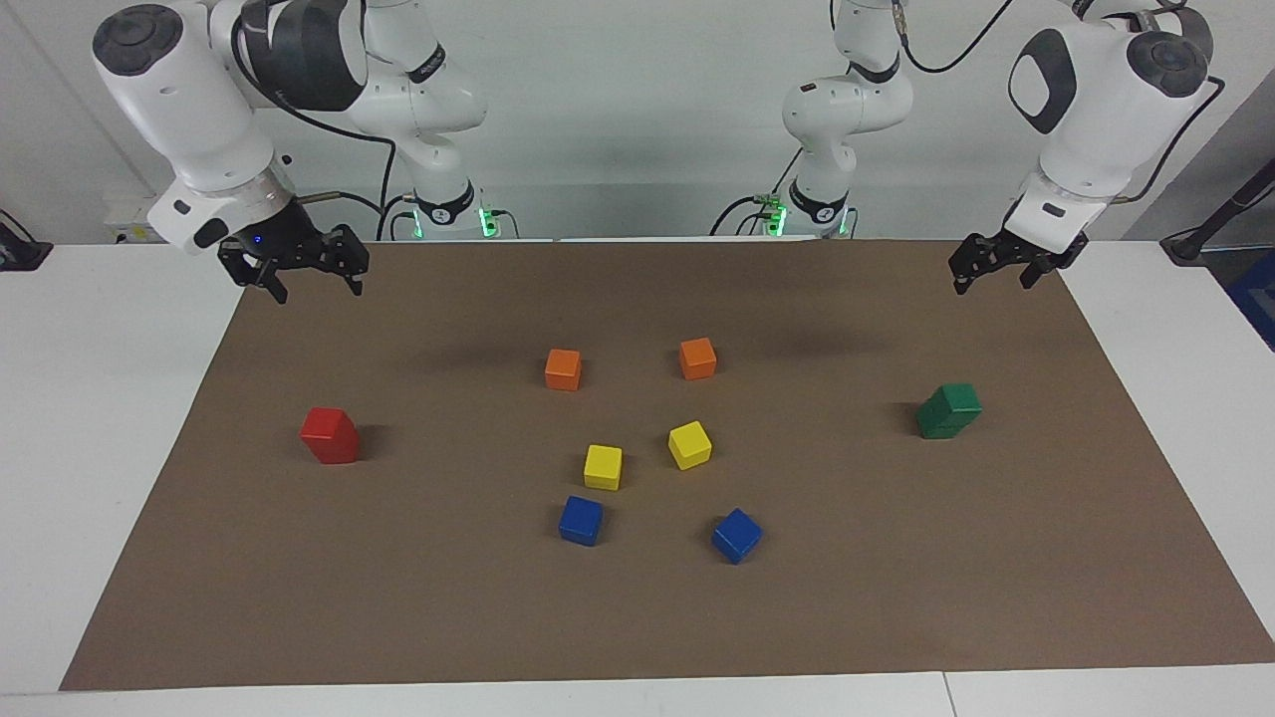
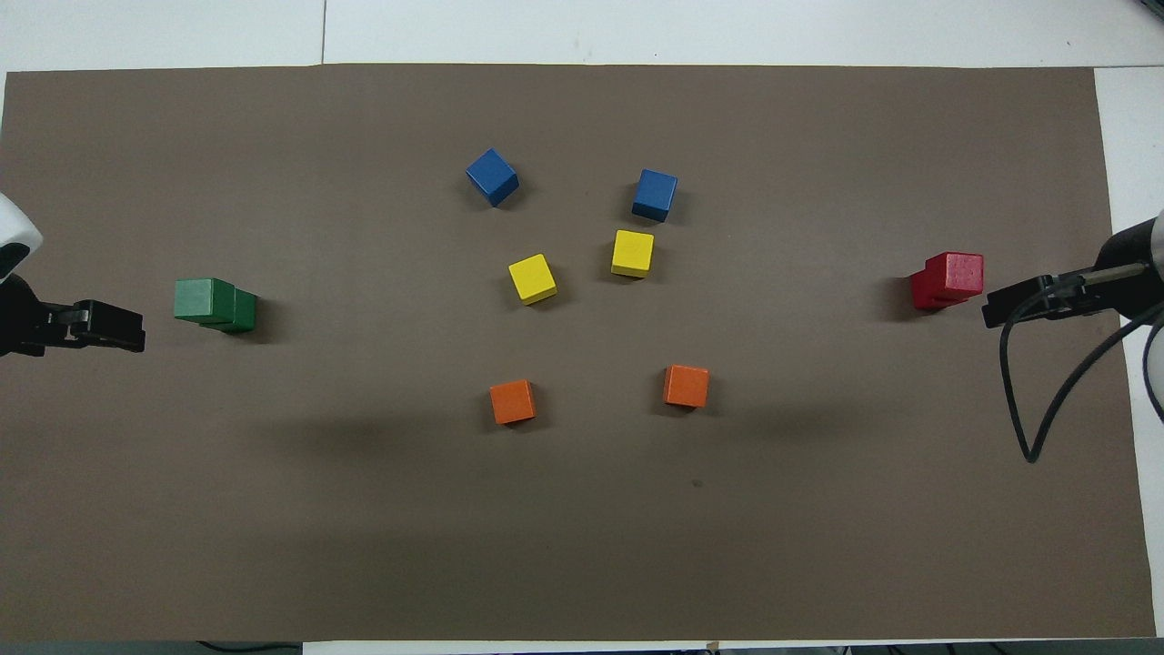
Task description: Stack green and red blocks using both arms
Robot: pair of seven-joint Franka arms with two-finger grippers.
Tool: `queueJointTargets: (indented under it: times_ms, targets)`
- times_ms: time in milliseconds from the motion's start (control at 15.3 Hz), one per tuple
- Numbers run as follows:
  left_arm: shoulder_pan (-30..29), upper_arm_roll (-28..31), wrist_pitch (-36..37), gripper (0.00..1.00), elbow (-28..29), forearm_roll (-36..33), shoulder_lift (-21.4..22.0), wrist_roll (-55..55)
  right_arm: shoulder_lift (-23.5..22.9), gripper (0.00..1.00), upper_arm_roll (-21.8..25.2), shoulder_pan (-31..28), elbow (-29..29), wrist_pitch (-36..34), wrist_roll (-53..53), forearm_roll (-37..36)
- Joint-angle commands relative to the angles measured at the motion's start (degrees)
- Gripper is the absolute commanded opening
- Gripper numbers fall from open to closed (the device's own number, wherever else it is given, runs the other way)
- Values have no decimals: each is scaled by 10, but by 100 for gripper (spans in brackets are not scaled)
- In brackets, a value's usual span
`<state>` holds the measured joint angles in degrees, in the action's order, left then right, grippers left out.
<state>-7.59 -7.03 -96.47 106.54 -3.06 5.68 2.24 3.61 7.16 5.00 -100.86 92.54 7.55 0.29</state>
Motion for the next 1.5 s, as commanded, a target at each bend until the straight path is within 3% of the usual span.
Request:
queueJointTargets:
  times_ms: [0, 130, 261, 783, 1435]
  targets:
    - [32, 16, -11, 100, 13, 9, 3, -1, -5, 100, -2, -10, 18, -13, 13, -9]
    - [36, 30, -16, 100, -4, 18, -14, -7, -11, 100, -2, -11, 30, -14, 14, -11]
    - [46, 31, 9, 100, -59, 26, -55, -7, -12, 100, -2, -5, 32, -15, 14, -37]
    - [80, 44, -2, 100, -29, 21, -41, -16, -12, 100, -3, -5, 42, -26, 13, -45]
    - [86, 47, -16, 100, -37, 22, -41, -16, -13, 100, -6, -8, 47, -32, 12, -34]
